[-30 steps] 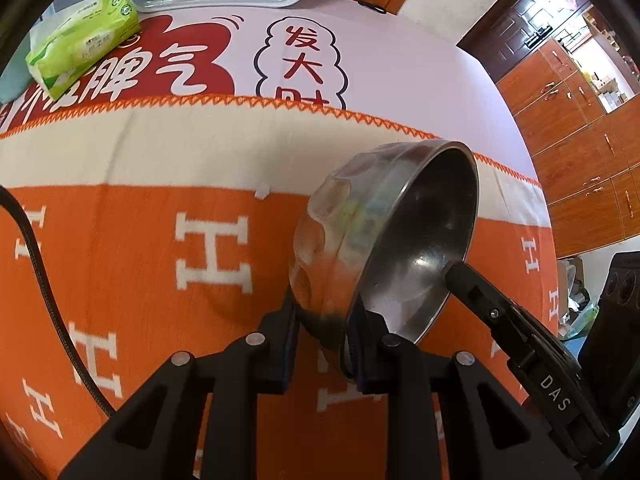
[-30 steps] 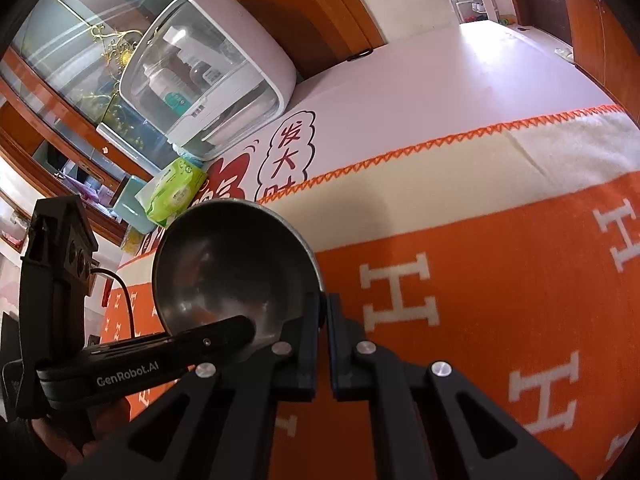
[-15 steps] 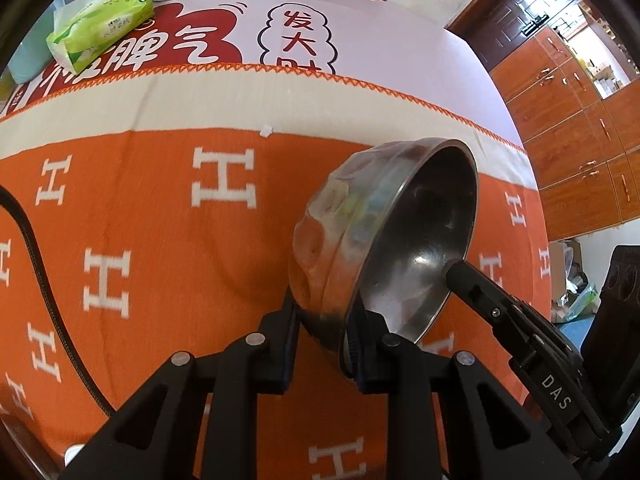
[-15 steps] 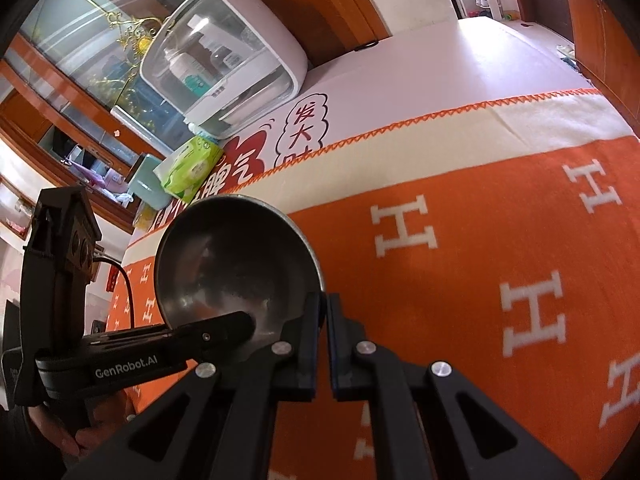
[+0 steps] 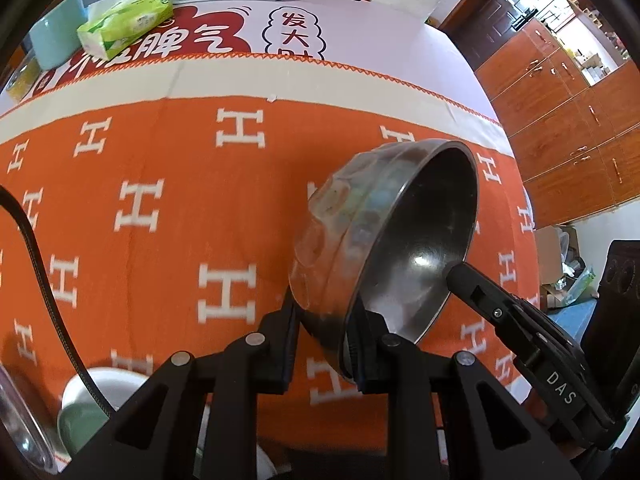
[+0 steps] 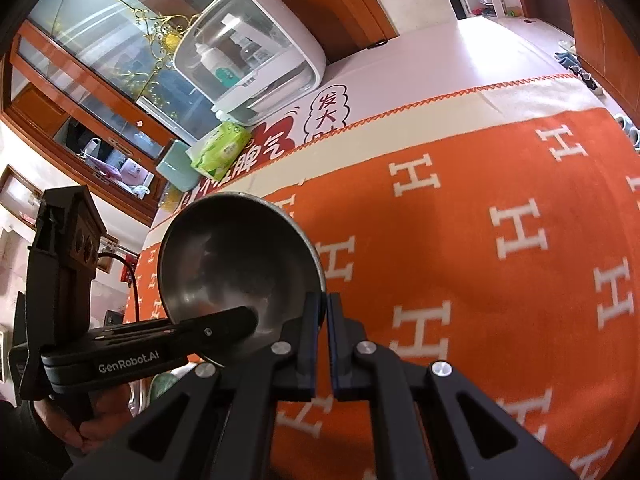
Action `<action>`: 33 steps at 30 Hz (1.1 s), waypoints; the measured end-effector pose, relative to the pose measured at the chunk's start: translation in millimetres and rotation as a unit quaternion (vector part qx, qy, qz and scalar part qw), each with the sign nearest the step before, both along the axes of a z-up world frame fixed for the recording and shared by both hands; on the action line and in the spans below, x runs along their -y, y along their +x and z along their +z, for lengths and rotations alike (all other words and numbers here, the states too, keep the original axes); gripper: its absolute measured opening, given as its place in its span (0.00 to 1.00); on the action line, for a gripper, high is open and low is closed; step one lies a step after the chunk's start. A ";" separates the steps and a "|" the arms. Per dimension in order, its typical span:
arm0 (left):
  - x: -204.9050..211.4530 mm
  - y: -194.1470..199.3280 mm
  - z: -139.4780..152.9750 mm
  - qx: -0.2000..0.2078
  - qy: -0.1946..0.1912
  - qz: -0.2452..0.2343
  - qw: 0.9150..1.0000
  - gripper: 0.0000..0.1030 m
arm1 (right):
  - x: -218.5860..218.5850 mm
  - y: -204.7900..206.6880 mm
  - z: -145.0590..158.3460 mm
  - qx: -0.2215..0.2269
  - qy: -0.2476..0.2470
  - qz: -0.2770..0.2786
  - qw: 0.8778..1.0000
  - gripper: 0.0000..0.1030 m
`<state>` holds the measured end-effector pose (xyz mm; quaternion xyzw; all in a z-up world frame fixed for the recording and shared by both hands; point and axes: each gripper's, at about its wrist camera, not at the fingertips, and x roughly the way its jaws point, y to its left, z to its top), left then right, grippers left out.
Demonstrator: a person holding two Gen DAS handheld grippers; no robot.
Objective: Organize plates and bowls
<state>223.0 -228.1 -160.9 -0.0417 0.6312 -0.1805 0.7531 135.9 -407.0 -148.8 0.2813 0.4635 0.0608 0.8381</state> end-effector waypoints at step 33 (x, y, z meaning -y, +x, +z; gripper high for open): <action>-105.9 -110.7 50.4 0.028 -0.036 0.053 0.998 0.20 | -113.9 -67.3 63.6 0.037 -0.075 0.081 0.993 0.04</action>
